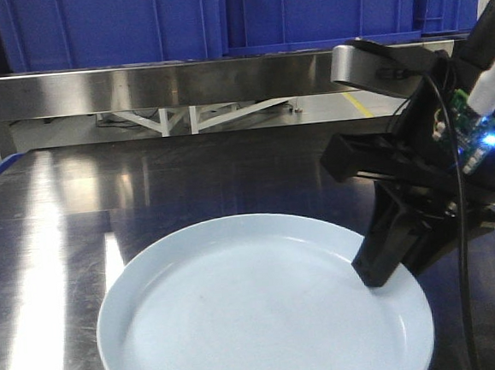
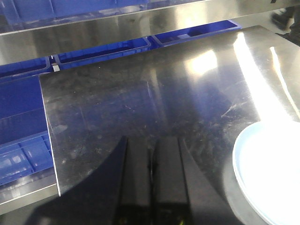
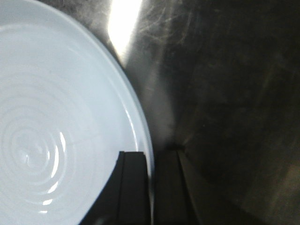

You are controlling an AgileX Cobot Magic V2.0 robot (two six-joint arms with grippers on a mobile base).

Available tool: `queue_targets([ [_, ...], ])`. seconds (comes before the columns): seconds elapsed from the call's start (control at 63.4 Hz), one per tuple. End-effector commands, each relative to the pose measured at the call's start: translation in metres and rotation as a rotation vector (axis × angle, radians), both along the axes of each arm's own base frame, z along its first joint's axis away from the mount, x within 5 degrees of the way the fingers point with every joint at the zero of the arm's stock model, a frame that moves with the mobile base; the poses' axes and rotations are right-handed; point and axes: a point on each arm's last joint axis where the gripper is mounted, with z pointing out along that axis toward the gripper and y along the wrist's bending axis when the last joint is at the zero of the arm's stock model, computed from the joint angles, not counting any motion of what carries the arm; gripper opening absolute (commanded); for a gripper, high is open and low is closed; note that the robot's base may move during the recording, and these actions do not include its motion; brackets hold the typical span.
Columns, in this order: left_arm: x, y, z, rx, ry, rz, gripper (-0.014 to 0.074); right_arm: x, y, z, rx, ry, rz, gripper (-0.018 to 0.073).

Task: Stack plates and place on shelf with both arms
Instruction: 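Grip the rim of the stacked plates with the right gripper, then lift the stacked plates up off the table with the right gripper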

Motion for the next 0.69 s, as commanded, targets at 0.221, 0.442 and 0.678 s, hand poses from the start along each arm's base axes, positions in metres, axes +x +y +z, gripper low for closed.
queue_targets([
  [0.221,0.0,-0.003,0.015,-0.046,-0.078,-0.03,0.0085,-0.003,-0.001,0.039,0.063,-0.135,0.002,0.0056],
  [0.442,0.0,-0.003,0.015,-0.048,-0.077,-0.03,0.0085,-0.015,-0.01,0.105,0.17,-0.409,-0.033,0.0056],
  [0.678,0.0,-0.003,0.015,-0.048,-0.077,-0.03,0.0085,-0.044,-0.029,0.158,0.245,-0.688,-0.069,0.0056],
])
